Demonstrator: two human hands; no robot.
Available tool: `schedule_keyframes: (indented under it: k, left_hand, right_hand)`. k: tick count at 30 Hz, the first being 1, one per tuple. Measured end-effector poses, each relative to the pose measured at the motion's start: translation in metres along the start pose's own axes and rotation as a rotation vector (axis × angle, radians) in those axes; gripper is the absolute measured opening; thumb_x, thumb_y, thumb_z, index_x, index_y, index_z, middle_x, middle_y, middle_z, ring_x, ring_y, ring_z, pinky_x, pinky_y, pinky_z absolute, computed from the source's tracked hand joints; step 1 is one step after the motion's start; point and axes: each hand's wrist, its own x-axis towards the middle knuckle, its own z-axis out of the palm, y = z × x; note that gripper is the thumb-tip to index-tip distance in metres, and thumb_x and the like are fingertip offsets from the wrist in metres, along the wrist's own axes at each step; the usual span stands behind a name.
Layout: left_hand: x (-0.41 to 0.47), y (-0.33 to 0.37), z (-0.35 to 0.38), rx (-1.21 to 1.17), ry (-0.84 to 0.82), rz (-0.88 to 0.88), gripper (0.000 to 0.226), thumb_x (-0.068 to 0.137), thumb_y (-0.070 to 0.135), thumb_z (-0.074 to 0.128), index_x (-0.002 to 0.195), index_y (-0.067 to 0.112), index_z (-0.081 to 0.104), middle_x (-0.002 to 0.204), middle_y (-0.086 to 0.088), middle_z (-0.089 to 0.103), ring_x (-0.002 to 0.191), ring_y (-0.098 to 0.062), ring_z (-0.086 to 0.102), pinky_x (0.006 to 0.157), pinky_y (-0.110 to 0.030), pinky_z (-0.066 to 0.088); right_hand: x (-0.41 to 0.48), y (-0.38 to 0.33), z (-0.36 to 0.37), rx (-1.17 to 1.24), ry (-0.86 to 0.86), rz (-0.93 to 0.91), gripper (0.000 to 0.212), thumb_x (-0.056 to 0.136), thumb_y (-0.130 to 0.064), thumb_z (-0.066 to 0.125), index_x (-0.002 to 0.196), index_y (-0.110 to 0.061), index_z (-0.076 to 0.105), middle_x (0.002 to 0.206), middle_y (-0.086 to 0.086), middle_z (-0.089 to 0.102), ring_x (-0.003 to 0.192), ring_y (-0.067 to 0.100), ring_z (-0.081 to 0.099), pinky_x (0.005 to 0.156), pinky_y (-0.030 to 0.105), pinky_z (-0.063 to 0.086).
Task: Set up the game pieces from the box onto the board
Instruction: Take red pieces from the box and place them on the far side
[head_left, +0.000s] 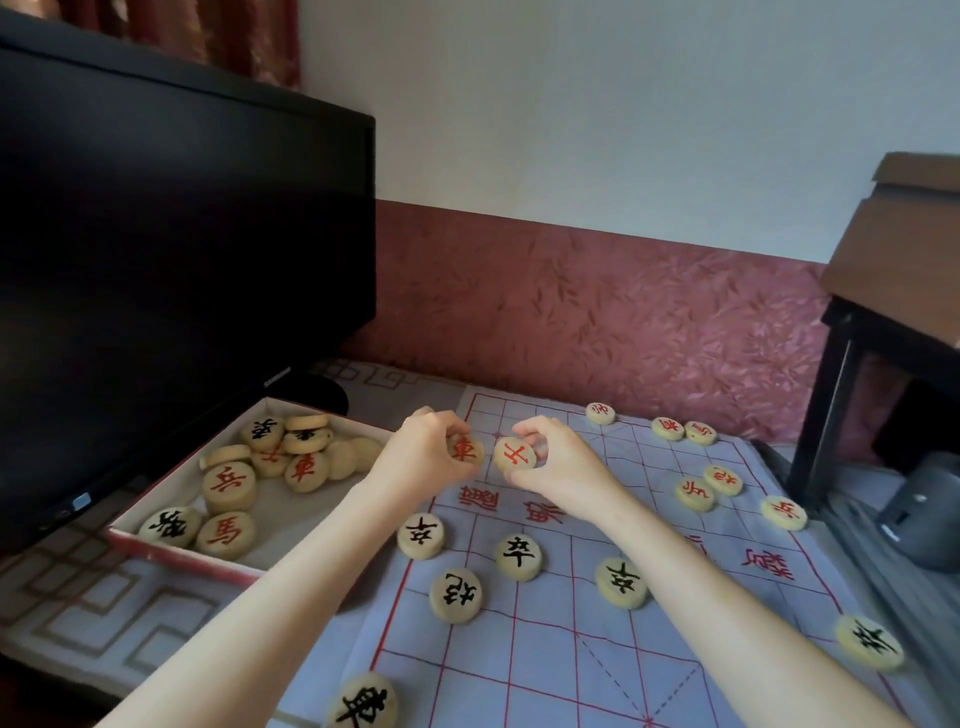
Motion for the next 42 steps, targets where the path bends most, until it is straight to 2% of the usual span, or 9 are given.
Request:
schedule_keyframes:
  k: [3, 15, 17, 22, 27, 30, 32, 37, 42]
  left_hand:
    - [0.013, 0.017, 0.018, -0.021, -0.047, 0.006, 0.042, 0.074, 0.028, 0.073, 0.113, 0.016, 0.062, 0.107, -0.004, 0.054, 0.097, -0.02, 0.056, 0.079, -0.021, 0.042]
    - [0.07, 0.047, 0.079, -0.147, -0.1, -0.008, 0.04, 0.075, 0.028, 0.07, 0.113, 0.016, 0.063, 0.113, -0.006, 0.056, 0.096, -0.022, 0.061, 0.088, -0.033, 0.051]
    - [0.079, 0.05, 0.087, -0.154, -0.106, -0.004, 0.041, 0.076, 0.027, 0.069, 0.115, 0.015, 0.063, 0.113, -0.007, 0.057, 0.098, -0.022, 0.06, 0.087, -0.032, 0.052]
    - [0.103, 0.05, 0.097, -0.158, -0.09, 0.003, 0.039, 0.077, 0.028, 0.07, 0.113, 0.015, 0.063, 0.115, -0.005, 0.057, 0.098, -0.021, 0.06, 0.085, -0.03, 0.051]
    - [0.119, 0.042, 0.103, -0.142, -0.077, 0.005, 0.039, 0.074, 0.028, 0.073, 0.111, 0.017, 0.064, 0.112, -0.004, 0.057, 0.095, -0.018, 0.06, 0.085, -0.028, 0.051]
    - [0.124, 0.037, 0.107, -0.155, -0.088, -0.015, 0.043, 0.072, 0.028, 0.074, 0.112, 0.017, 0.063, 0.113, -0.003, 0.056, 0.095, -0.018, 0.06, 0.085, -0.028, 0.05]
    - [0.127, 0.034, 0.109, -0.147, -0.099, -0.02, 0.046, 0.07, 0.027, 0.076, 0.114, 0.017, 0.063, 0.115, -0.003, 0.056, 0.097, -0.019, 0.06, 0.085, -0.028, 0.05]
    - [0.13, 0.033, 0.113, -0.159, -0.084, -0.019, 0.045, 0.071, 0.027, 0.076, 0.113, 0.017, 0.063, 0.114, -0.003, 0.056, 0.098, -0.019, 0.059, 0.085, -0.026, 0.049]
    - [0.134, 0.031, 0.113, -0.162, -0.068, -0.025, 0.044, 0.073, 0.028, 0.074, 0.114, 0.018, 0.063, 0.111, -0.004, 0.055, 0.097, -0.018, 0.058, 0.079, -0.023, 0.046]
  right_hand:
    - [0.004, 0.022, -0.016, -0.034, 0.029, 0.044, 0.054, 0.073, -0.027, 0.073, 0.122, -0.025, 0.052, 0.116, -0.004, 0.053, 0.11, 0.012, 0.049, 0.094, 0.031, 0.044]
    - [0.048, 0.13, -0.091, -0.173, 0.222, 0.255, 0.039, 0.074, -0.026, 0.073, 0.111, -0.017, 0.064, 0.092, -0.003, 0.061, 0.114, 0.024, 0.046, 0.092, 0.03, 0.04]
    - [0.06, 0.139, -0.099, -0.207, 0.237, 0.313, 0.04, 0.075, -0.032, 0.072, 0.112, -0.024, 0.063, 0.098, -0.001, 0.064, 0.117, 0.022, 0.039, 0.092, 0.027, 0.035]
    - [0.095, 0.161, -0.102, -0.289, 0.236, 0.406, 0.049, 0.068, -0.059, 0.061, 0.111, -0.035, 0.06, 0.113, 0.005, 0.061, 0.119, 0.027, 0.036, 0.101, 0.04, 0.032]
    - [0.111, 0.162, -0.103, -0.368, 0.235, 0.376, 0.04, 0.086, -0.043, 0.06, 0.12, -0.022, 0.058, 0.12, 0.013, 0.052, 0.126, 0.029, 0.027, 0.105, 0.033, 0.025]
    - [0.116, 0.167, -0.099, -0.432, 0.231, 0.359, 0.039, 0.085, -0.044, 0.059, 0.116, -0.021, 0.06, 0.094, 0.002, 0.054, 0.122, 0.026, 0.028, 0.103, 0.033, 0.024]
    - [0.118, 0.168, -0.096, -0.476, 0.231, 0.337, 0.037, 0.085, -0.042, 0.059, 0.115, -0.02, 0.06, 0.074, -0.006, 0.039, 0.119, 0.026, 0.029, 0.1, 0.033, 0.025]
    - [0.12, 0.175, -0.086, -0.596, 0.223, 0.299, 0.033, 0.084, -0.042, 0.057, 0.108, -0.021, 0.062, 0.103, 0.003, 0.061, 0.114, 0.026, 0.035, 0.095, 0.035, 0.024]
    - [0.121, 0.182, -0.082, -0.634, 0.223, 0.282, 0.038, 0.085, -0.043, 0.054, 0.115, -0.021, 0.057, 0.118, 0.003, 0.056, 0.116, 0.026, 0.035, 0.097, 0.035, 0.022]
